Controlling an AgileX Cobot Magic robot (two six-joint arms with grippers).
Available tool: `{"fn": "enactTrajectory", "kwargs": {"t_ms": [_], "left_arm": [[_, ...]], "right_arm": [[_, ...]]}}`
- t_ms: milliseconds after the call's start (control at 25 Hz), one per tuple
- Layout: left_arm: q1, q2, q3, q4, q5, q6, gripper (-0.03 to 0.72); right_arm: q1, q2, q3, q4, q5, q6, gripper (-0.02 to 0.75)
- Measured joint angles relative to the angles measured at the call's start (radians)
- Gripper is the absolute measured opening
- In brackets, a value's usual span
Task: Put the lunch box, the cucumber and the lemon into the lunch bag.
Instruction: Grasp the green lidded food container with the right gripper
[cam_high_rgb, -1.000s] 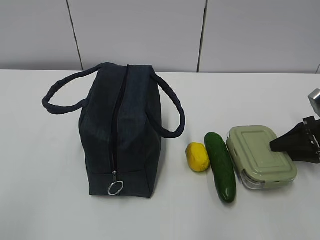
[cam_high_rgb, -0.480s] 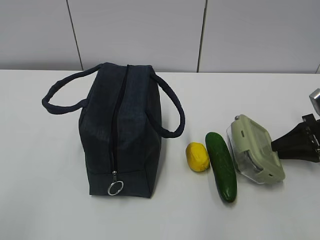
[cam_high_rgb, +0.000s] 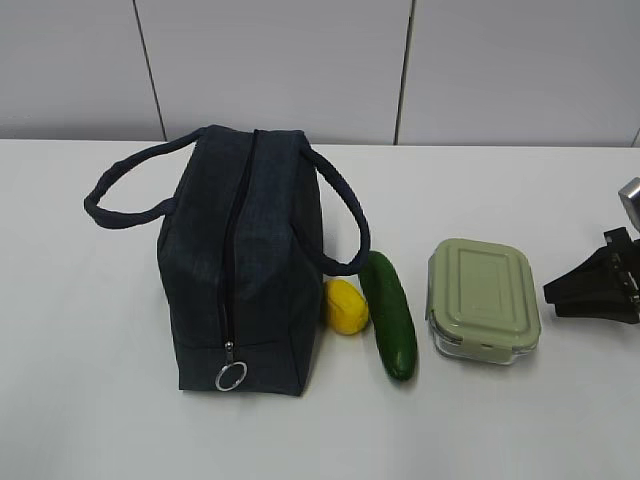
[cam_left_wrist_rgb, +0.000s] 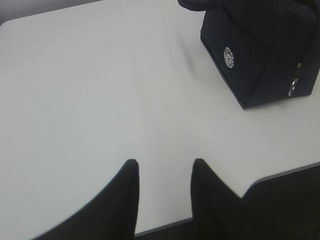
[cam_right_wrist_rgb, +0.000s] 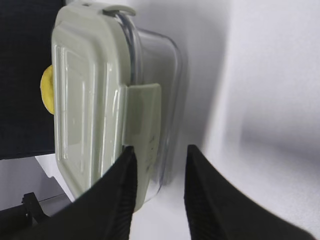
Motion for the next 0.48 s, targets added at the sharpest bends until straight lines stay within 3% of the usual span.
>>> {"fn": "enactTrajectory", "kwargs": {"t_ms": [200, 480], "left_arm": [[0.0, 0.0, 0.0, 0.0, 0.0, 0.0, 0.239], [0.0, 0.0, 0.0, 0.0, 0.0, 0.0, 0.239]], "right_arm": [[0.0, 0.0, 0.0, 0.0, 0.0, 0.003, 0.257], [0.0, -0.013, 0.0, 0.0, 0.0, 0.013, 0.433]]}}
